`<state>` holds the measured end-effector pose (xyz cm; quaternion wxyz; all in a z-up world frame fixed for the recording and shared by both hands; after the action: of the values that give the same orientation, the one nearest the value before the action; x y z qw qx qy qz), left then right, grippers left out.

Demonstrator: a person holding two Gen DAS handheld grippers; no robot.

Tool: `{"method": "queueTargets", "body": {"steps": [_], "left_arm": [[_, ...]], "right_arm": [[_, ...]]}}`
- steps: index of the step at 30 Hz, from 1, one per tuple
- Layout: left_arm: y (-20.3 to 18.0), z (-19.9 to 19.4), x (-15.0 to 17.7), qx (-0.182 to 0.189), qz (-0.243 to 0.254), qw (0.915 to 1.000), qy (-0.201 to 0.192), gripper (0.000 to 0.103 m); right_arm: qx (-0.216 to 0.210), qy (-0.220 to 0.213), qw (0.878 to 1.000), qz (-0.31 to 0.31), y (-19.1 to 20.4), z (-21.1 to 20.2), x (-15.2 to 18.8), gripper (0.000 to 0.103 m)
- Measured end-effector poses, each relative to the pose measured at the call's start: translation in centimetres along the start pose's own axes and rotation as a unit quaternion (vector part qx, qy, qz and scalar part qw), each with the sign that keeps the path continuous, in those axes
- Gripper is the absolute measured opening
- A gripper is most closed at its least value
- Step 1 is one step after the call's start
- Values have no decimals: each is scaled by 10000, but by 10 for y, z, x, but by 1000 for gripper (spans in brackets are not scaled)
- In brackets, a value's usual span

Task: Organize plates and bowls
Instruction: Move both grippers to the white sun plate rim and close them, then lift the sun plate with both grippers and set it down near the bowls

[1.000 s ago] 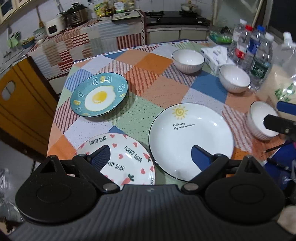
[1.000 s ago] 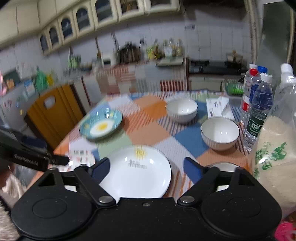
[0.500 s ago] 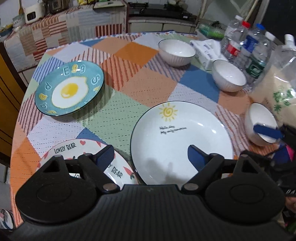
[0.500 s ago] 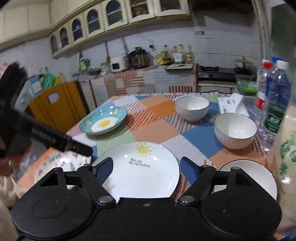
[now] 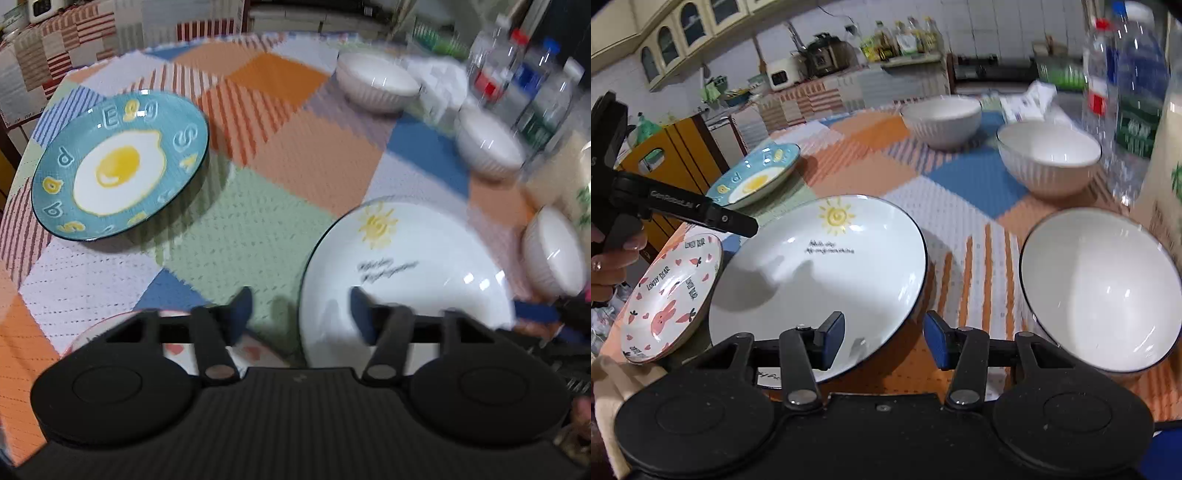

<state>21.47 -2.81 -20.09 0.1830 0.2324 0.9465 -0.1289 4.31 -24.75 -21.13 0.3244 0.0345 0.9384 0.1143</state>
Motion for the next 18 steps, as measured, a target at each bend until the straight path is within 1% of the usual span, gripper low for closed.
{"method": "queueTargets", "body": {"steps": [1, 2, 3, 5, 6, 7, 8, 9, 10, 12, 14, 15, 16, 18], "left_arm": [[0, 1, 0, -29, 39, 10000, -20, 44], [1, 1, 0, 15, 61, 10000, -57, 43], [1, 2, 0, 66, 45, 10000, -59, 38], [3, 6, -2, 148, 12, 9999, 31, 35], [3, 8, -3, 199, 6, 9998, 65, 28], [3, 10, -3, 247, 3, 9996, 119, 23], [2, 13, -3, 304, 6, 9994, 187, 21], [1, 16, -2, 365, -3, 9990, 265, 14], [0, 18, -1, 357, -32, 9989, 312, 13], [-3, 19, 1, 262, -91, 9993, 261, 14], [-8, 18, 2, 74, -162, 9995, 255, 14], [-11, 18, 3, -41, -124, 9996, 248, 15], [-13, 18, 3, -104, -132, 9996, 246, 15], [-12, 18, 2, -95, -235, 9993, 257, 15]], "right_arm": [[26, -24, 9999, 97, -3, 1, 1, 51], [38, -24, 9998, 176, -4, 3, 1, 44], [13, 24, 9997, 226, -6, 5, 3, 36], [-111, 35, 9991, 412, -11, 7, 4, 29], [-193, 37, 9985, 503, -12, 9, 4, 24], [-266, 48, 9980, 569, -13, 10, 4, 21], [-295, 68, 9975, 632, -13, 11, 4, 20], [-320, 100, 9969, 715, -14, 12, 3, 20], [-348, 126, 9963, 779, -14, 13, 3, 20], [-449, 210, 9943, 940, -17, 15, 3, 20], [-551, 294, 9930, 1001, -18, 19, 2, 20], [-574, 310, 9931, 974, -17, 21, 2, 21], [-549, 239, 9943, 877, -15, 22, 2, 21], [-545, 192, 9954, 770, -13, 22, 3, 22]]}}
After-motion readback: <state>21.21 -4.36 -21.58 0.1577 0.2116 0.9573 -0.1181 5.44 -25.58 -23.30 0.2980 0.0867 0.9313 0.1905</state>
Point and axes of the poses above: each gripper's, at about its wrist camera, not at the fingertips, and z roughly the way its jaws point, y to its left, x to its underside, the point moved 2 cm from there along z, roughly the way its jaws point, and after that the axes turned 5 degrees about y, right-handed, at the moved point
